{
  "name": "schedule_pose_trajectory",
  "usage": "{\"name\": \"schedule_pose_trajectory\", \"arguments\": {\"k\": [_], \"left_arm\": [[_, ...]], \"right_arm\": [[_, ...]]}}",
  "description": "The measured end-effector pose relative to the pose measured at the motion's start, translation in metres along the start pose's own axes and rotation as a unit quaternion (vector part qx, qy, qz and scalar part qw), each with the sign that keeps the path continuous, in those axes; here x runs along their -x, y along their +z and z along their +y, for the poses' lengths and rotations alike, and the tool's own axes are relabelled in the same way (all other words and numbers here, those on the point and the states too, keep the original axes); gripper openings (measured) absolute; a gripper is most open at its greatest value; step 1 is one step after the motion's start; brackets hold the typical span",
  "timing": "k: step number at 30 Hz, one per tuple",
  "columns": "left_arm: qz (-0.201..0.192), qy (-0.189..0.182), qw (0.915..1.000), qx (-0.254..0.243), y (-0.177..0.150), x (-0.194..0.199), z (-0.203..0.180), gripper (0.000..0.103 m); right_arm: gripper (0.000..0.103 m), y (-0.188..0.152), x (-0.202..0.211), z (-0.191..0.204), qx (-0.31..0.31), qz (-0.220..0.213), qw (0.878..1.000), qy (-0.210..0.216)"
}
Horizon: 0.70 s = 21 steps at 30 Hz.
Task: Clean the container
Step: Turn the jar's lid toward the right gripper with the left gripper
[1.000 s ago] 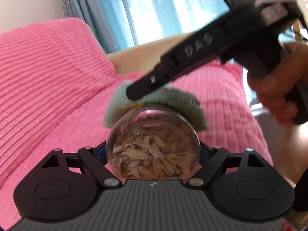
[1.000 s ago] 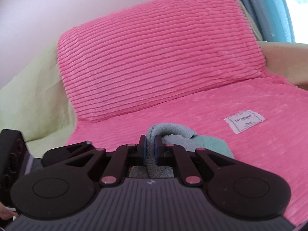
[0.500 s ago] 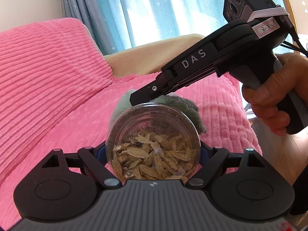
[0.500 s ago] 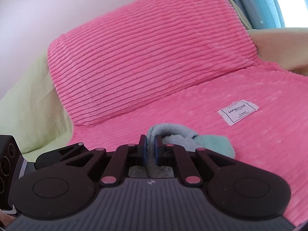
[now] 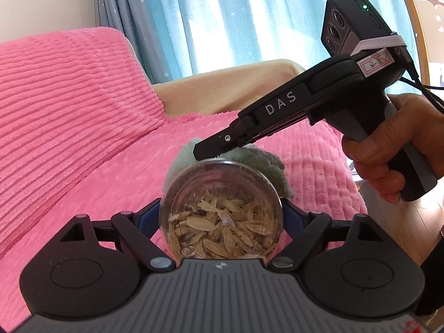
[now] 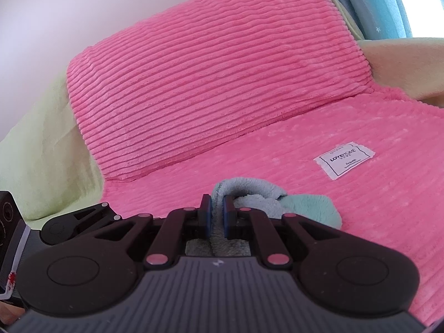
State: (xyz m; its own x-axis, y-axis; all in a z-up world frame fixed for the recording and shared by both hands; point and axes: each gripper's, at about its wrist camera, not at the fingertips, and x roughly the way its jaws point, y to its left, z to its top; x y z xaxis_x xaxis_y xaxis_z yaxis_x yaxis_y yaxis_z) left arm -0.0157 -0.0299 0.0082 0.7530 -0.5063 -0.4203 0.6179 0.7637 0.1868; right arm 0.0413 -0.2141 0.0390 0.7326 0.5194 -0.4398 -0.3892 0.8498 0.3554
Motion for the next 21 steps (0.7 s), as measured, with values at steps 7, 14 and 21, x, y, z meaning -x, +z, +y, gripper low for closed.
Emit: {"name": "schedule_pose_trajectory", "arguments": {"k": [7, 14, 21], "left_arm": [[-0.029, -0.007, 0.9982, 0.051, 0.007, -0.005, 0.005, 0.086], [-0.041, 0.019, 0.9965, 0.070, 0.021, -0.024, 0.001, 0.085], [-0.043, 0.041, 0.9956, 0.072, 0.024, -0.040, -0.009, 0.086]], "right_arm": [[0.006, -0.001, -0.002, -0.014, -0.021, -0.001, 1.000, -0.013], [0.006, 0.000, 0.010, -0.024, -0.027, -0.022, 0.999, -0.028], [0.006, 0.006, 0.031, -0.030, -0.028, -0.060, 0.997, -0.036]]}}
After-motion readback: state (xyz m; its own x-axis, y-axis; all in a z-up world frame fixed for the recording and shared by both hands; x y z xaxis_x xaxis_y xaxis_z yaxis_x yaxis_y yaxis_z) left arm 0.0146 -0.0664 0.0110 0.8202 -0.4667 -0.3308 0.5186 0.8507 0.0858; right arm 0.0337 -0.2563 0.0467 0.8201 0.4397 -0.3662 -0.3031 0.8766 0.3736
